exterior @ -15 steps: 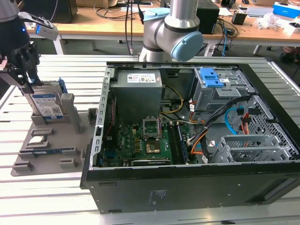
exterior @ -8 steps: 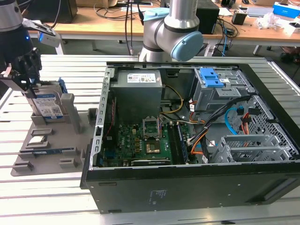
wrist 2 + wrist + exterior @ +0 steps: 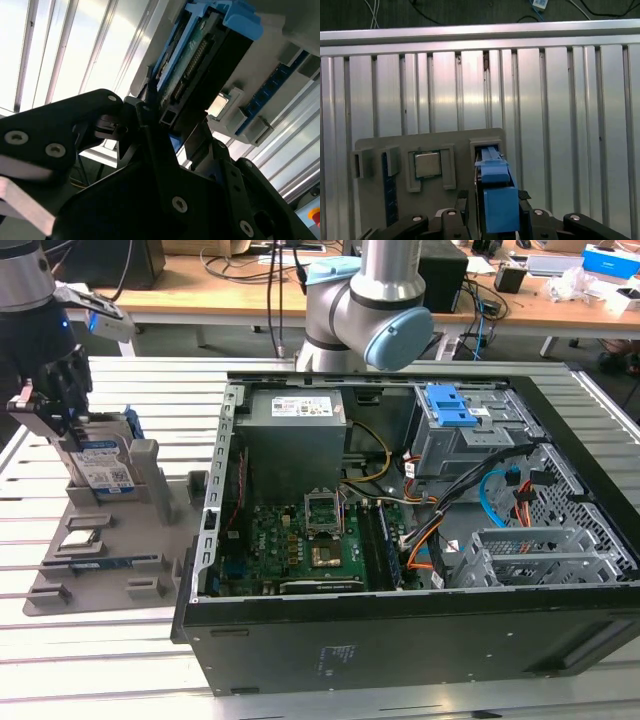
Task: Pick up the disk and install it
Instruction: 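Pick up the disk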
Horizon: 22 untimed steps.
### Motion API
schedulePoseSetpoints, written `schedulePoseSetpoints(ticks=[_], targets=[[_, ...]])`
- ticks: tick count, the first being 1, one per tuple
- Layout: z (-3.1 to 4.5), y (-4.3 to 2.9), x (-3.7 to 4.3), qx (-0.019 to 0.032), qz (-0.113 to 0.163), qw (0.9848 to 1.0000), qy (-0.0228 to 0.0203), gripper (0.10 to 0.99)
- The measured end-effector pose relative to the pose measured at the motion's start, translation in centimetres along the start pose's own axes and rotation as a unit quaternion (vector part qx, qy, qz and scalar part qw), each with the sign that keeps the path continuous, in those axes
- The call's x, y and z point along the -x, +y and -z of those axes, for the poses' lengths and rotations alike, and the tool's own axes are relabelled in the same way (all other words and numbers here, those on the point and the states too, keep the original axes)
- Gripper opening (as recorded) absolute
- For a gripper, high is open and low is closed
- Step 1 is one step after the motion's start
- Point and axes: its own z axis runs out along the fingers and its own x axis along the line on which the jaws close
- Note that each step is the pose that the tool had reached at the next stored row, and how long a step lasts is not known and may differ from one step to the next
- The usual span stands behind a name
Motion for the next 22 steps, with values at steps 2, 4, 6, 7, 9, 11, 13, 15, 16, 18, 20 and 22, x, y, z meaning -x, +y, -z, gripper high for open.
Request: schedulePoseSetpoints(ticks=[2,4,6,7,9,11,13,15,16,18,20,22], targets=[[-0.34,-0.07,0.14,0.0000,0.007,1.0000,0.0004,0.478],[-0.63,-0.08,0.16,0.0000,0.007,1.0000,0.0004,0.478],[-0.78,-0.08,0.16,0.0000,0.007,1.0000,0.0004,0.478],[-0.78,-0.07,0.16,0.0000,0.007,1.0000,0.0004,0.478],[-0.78,-0.08,0.16,0.0000,0.007,1.0000,0.0004,0.478],[-0.78,-0.08,0.16,0.0000,0.007,1.0000,0.0004,0.478],[-0.79,-0.08,0.16,-0.0001,0.007,1.0000,0.0006,0.467],[-0.79,-0.08,0.16,0.0000,0.007,1.0000,0.0005,0.365],[-0.79,-0.08,0.16,0.0000,0.007,1.0000,0.0004,0.365],[-0.79,-0.08,0.16,0.0000,0.007,1.0000,0.0004,0.365],[-0.79,-0.08,0.16,-0.0001,0.007,1.0000,0.0004,0.365],[-0.79,-0.08,0.16,0.0000,0.008,1.0000,0.0004,0.365]])
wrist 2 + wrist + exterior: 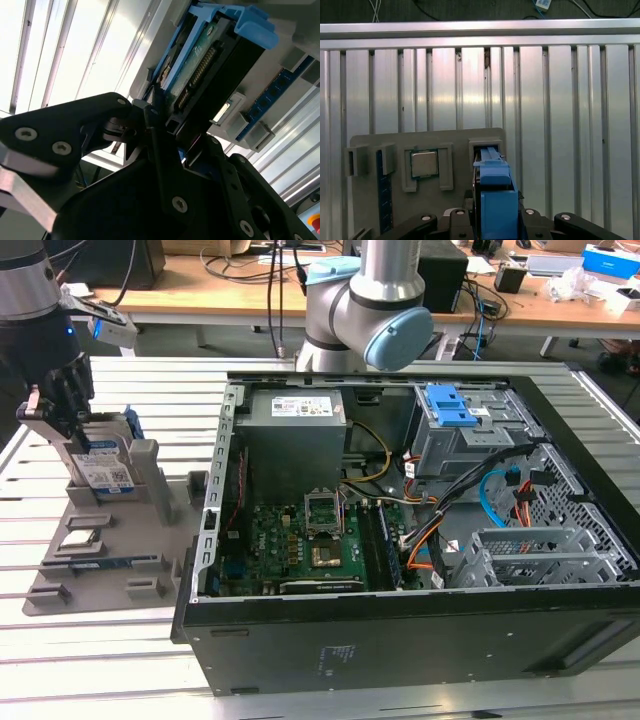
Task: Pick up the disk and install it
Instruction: 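Pick up the disk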
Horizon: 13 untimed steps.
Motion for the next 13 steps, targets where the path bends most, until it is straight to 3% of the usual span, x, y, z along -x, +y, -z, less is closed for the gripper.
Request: schedulePoseSetpoints(ticks=[8,13], targets=[[0.06,-0.01,0.00,-0.0002,0.000,1.0000,-0.0001,0.365],[0.77,0.02,-0.01,0.0000,0.000,1.0000,0.0000,0.365]])
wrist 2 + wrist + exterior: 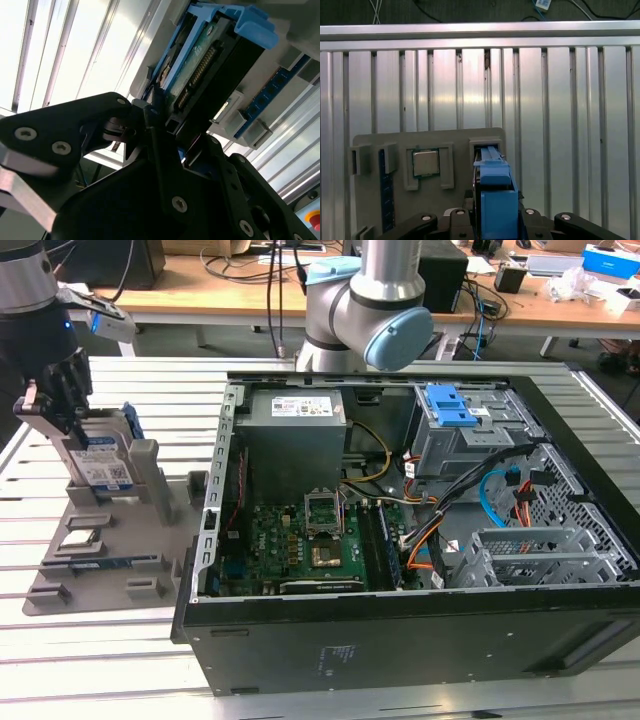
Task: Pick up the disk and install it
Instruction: 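Pick up the disk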
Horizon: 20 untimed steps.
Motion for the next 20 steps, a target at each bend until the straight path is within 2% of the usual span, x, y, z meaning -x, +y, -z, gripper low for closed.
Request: schedulePoseSetpoints(ticks=[17,20], targets=[[2.37,0.07,-0.01,0.0000,0.000,1.0000,0.0000,0.365],[3.01,0.09,-0.01,0.0000,0.000,1.0000,0.0000,0.365]])
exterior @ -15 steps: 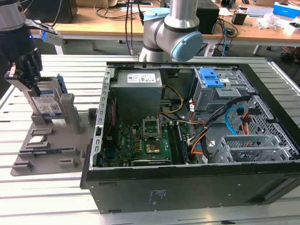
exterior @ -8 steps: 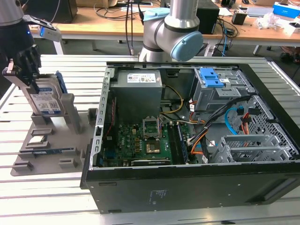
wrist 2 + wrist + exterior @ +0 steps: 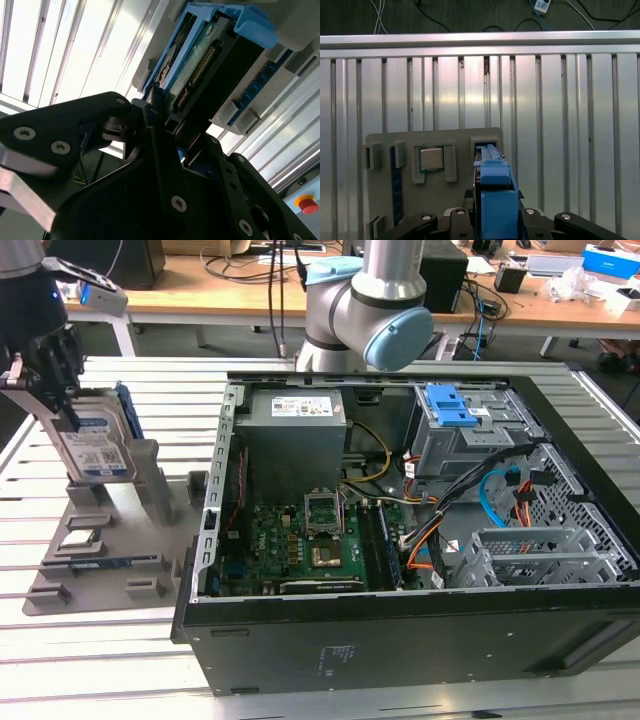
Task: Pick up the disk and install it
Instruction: 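Pick up the disk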
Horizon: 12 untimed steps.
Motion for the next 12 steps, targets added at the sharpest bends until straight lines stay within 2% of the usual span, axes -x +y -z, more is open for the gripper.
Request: schedulePoseSetpoints(ticks=[12], targets=[[1.69,0.05,-0.01,0.0000,0.000,1.0000,0.0000,0.365]])
